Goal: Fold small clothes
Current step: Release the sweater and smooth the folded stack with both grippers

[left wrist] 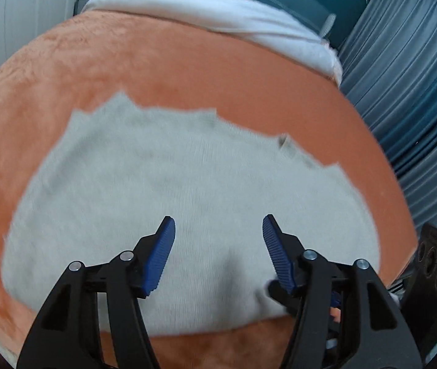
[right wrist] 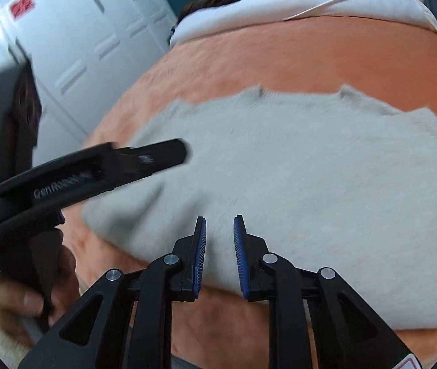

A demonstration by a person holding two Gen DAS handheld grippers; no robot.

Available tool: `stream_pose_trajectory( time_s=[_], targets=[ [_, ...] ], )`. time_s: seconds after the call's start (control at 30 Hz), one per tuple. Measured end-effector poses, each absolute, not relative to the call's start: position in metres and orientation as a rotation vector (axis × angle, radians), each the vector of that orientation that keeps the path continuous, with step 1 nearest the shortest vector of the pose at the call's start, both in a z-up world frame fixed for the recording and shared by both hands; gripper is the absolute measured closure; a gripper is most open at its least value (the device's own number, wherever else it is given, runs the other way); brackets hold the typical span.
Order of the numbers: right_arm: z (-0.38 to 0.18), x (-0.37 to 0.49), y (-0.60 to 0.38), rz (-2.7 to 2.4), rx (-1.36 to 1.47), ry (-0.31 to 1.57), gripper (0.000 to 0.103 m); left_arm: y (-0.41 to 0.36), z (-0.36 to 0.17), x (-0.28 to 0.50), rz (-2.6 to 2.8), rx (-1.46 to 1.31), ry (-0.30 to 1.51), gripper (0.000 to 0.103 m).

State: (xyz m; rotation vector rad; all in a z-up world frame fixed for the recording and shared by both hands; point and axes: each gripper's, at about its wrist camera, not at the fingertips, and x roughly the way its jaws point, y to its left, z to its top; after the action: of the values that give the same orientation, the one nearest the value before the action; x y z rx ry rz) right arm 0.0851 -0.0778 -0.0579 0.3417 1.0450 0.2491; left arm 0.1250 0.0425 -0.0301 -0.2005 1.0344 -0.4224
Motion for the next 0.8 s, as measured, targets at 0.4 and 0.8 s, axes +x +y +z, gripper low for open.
stream_pose_trajectory(
  time_s=[0.4, 0.8],
  targets=[
    [-0.091, -0.016, -0.282, -0.262, 0.535, 1.114, 0.103, 0.127, -0.059, 0.122, -0.289, -0.199, 1.091, 0.062],
    [-0.034, 0.058, -0.296, -0.26, 0.444, 0.931, 0.05, 0.119, -0.007, 0.191, -0.226, -0.109, 1.0, 0.021]
  ],
)
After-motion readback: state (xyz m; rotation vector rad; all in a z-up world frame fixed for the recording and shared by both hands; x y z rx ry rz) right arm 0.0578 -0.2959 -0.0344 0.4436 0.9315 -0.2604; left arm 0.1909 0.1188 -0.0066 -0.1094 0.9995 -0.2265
